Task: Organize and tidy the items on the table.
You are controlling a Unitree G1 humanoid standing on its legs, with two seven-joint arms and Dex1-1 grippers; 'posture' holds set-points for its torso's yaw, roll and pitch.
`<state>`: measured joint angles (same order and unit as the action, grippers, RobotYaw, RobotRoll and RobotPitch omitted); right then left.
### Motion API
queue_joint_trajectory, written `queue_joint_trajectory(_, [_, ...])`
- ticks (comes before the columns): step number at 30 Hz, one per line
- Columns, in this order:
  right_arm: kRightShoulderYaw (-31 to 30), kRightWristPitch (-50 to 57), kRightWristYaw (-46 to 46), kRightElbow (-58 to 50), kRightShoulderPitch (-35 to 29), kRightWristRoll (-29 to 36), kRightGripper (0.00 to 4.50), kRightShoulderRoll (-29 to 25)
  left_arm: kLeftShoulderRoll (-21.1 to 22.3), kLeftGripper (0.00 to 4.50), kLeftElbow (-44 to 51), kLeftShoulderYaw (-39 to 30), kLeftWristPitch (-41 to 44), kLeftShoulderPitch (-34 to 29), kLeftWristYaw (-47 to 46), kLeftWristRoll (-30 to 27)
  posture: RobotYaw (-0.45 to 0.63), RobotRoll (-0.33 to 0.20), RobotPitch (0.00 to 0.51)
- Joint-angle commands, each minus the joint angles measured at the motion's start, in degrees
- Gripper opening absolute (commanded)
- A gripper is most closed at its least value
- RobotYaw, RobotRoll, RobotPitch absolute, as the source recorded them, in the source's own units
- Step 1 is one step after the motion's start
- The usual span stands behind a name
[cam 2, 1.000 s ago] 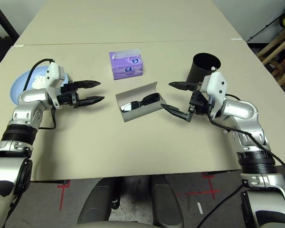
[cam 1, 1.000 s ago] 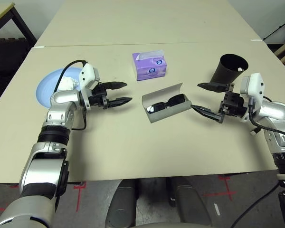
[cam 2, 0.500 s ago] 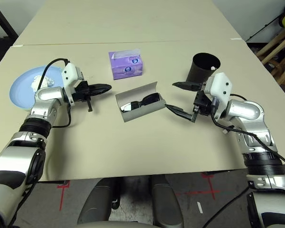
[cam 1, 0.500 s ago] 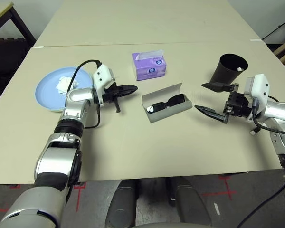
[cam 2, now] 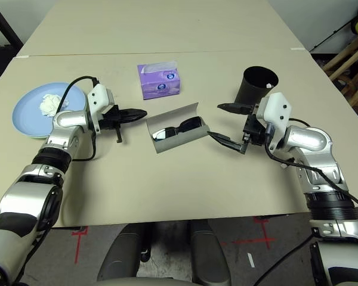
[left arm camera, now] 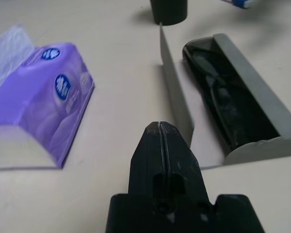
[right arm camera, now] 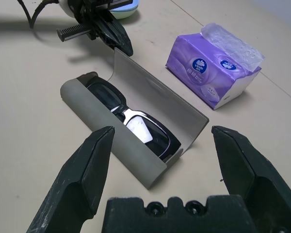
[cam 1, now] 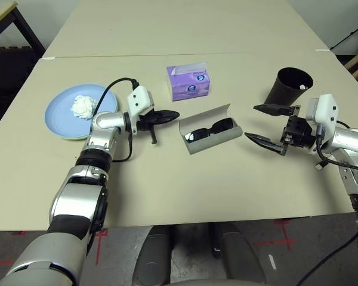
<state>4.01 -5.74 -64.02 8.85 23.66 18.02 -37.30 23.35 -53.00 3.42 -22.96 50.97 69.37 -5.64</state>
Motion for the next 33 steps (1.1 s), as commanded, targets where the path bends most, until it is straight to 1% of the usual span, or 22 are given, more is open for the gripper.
queue_joint_trajectory(1, [-0.56,-0.8,-0.22,0.35,-0.16,-0.47,4.5,-0.23,-0.42,0.07,2.82,1.0,0.71,-1.35,1.41,-0.08,0.03,0.0,0.179])
queue_joint_trajectory(8, [-0.89,-1.06,-0.1,0.8,-0.15,-0.75,4.5,0.06,-0.49,0.07,8.29,0.77,3.82,-3.08,3.09,-1.45,0.04,0.0,0.181])
queue_joint_trajectory(15, [-0.08,1.22,-0.1,1.48,-0.7,0.09,4.5,-0.61,-0.25,0.07,10.58,1.01,5.41,-4.86,3.75,-1.62,0.04,0.0,0.184])
queue_joint_trajectory(20, [1.27,9.23,-0.79,1.08,-1.91,3.55,4.5,-2.2,-0.36,0.07,11.48,1.12,5.93,-5.41,3.93,-1.6,0.04,0.0,0.187])
queue_joint_trajectory(24, [1.52,14.48,-3.43,1.19,-2.95,5.86,4.5,-4.44,-0.37,0.07,12.06,1.15,6.36,-5.71,4.16,-1.67,0.04,0.0,0.187])
queue_joint_trajectory(28, [1.57,15.13,-4.29,1.89,-2.72,6.18,4.5,-4.63,-0.33,0.07,12.57,1.14,6.77,-5.9,4.34,-1.75,0.04,0.0,0.188])
queue_joint_trajectory(33, [2.85,11.37,-2.99,3.82,-2.28,6.04,4.5,-2.19,-0.3,0.07,12.68,1.11,6.99,-5.97,4.48,-1.83,0.04,0.0,0.188])
